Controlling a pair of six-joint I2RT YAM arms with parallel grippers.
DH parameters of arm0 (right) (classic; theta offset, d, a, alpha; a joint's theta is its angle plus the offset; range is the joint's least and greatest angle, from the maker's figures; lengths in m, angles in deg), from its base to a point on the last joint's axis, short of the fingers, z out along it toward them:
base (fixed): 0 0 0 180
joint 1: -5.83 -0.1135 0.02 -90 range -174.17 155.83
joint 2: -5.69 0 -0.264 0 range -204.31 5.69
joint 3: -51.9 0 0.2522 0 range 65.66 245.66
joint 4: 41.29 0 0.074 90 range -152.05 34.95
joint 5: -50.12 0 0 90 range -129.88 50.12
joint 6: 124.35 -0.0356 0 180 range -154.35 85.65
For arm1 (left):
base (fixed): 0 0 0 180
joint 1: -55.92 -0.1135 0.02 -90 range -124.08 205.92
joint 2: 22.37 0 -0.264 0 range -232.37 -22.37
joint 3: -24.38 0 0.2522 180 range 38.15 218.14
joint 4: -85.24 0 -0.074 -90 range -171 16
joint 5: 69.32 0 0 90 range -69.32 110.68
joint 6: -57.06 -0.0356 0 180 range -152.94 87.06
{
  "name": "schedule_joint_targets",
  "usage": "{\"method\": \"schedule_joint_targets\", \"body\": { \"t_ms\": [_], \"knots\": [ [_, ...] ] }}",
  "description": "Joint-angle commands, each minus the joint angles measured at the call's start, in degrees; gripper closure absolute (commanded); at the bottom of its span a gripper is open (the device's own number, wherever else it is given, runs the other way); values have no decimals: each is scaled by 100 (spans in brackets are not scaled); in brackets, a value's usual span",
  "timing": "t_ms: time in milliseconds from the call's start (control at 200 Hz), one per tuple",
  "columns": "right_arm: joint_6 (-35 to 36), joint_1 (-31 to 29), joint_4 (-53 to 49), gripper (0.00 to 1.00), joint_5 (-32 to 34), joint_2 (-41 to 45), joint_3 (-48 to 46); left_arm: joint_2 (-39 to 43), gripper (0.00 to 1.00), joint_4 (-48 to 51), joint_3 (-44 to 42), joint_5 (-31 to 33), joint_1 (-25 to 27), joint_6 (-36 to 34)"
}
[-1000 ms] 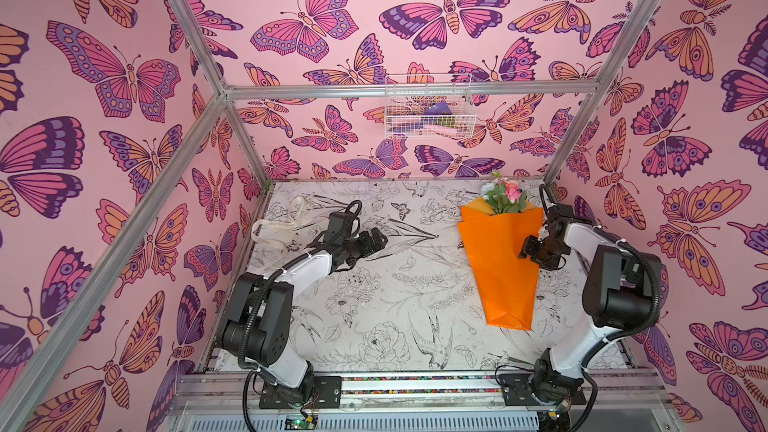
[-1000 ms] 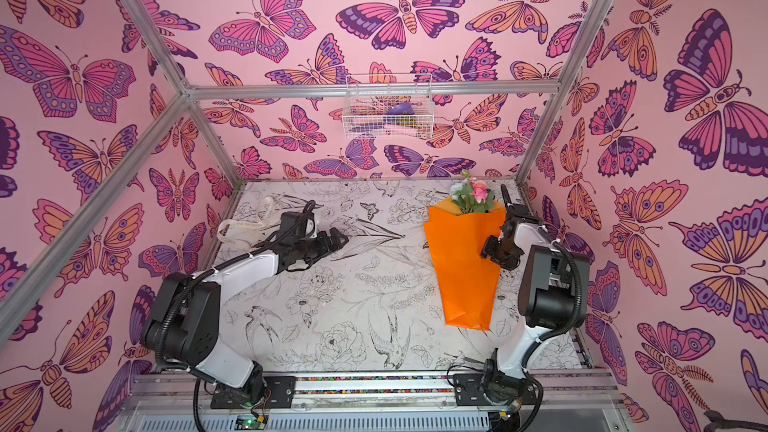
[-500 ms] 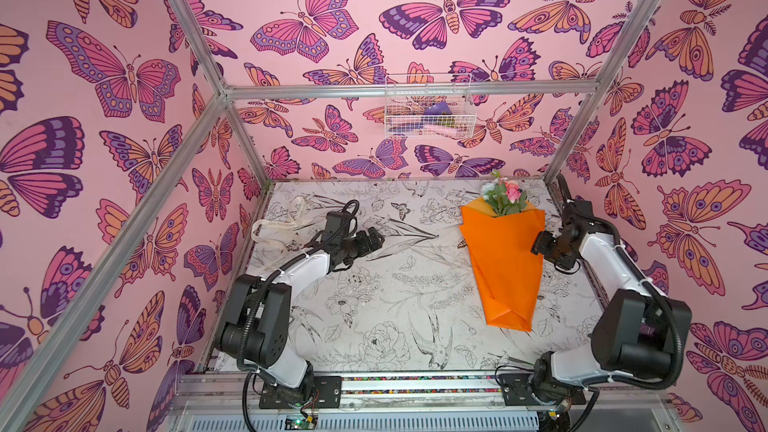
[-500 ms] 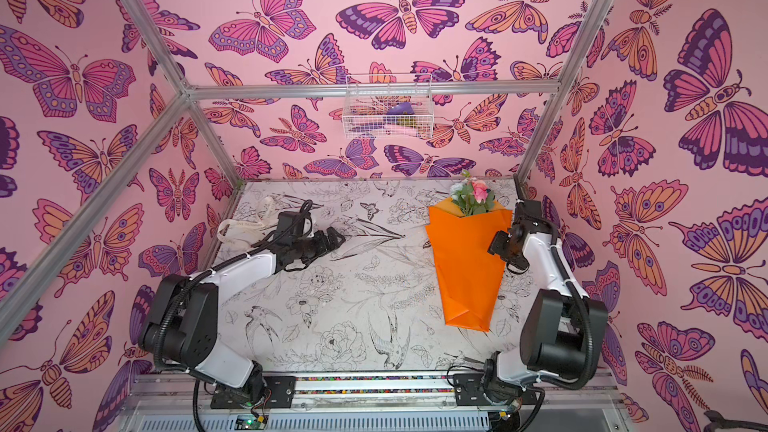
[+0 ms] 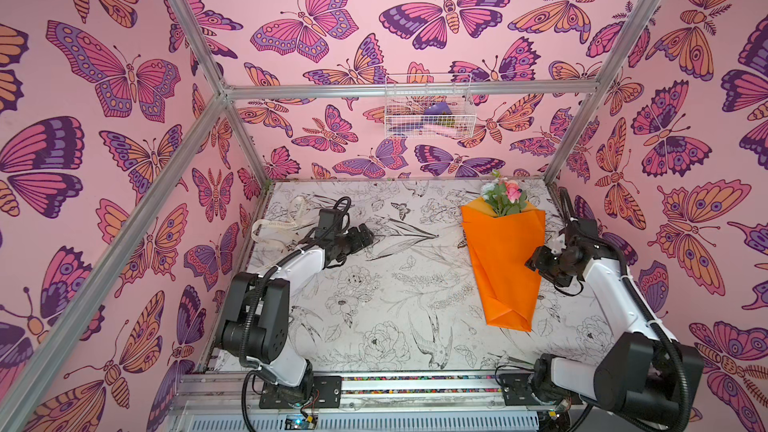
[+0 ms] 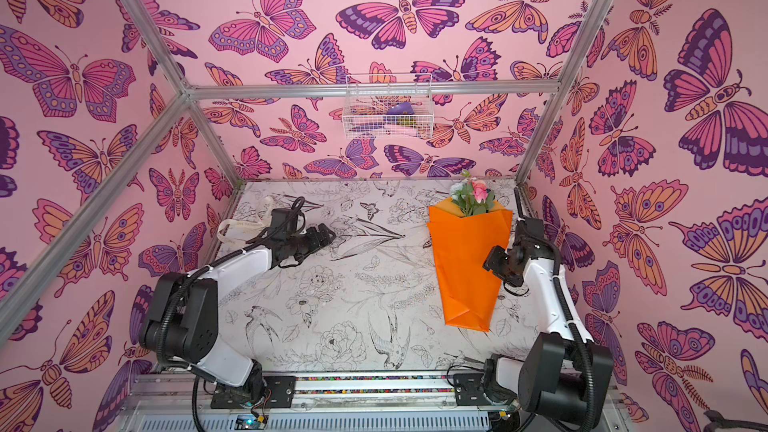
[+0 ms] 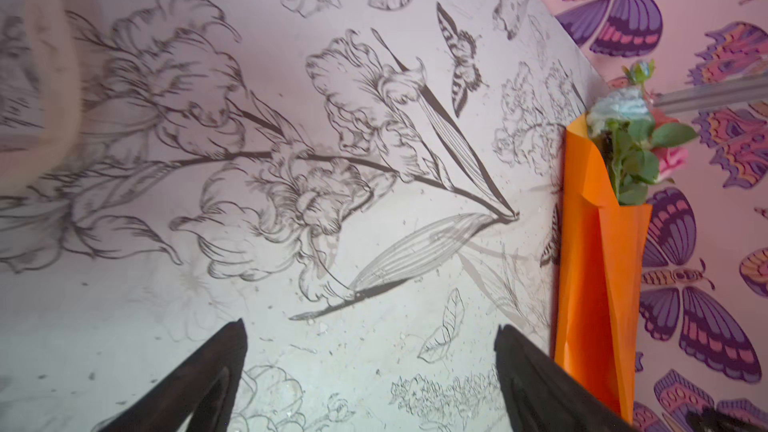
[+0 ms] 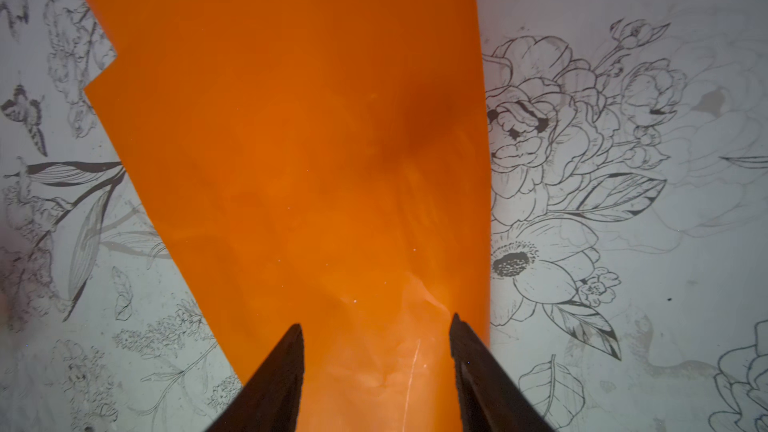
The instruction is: Tie the bouquet of fake flowers
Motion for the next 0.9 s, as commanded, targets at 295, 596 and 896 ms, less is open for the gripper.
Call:
{"method": "schedule_joint_targets", "body": {
  "t_ms": [295,596,896],
  "knots": [
    [-104,-115,84,39,-722,371,-13,-1573,17,1843,2050,1656,-577,-1941],
    [-328,-113,383,38,-841,365,-13,-2797,22,2691,3378,1724,-670,-2212],
    [-356,-115,527,37,-972,521,-13,-3088,81,3136,3764,1497,-645,-2317]
  ]
}}
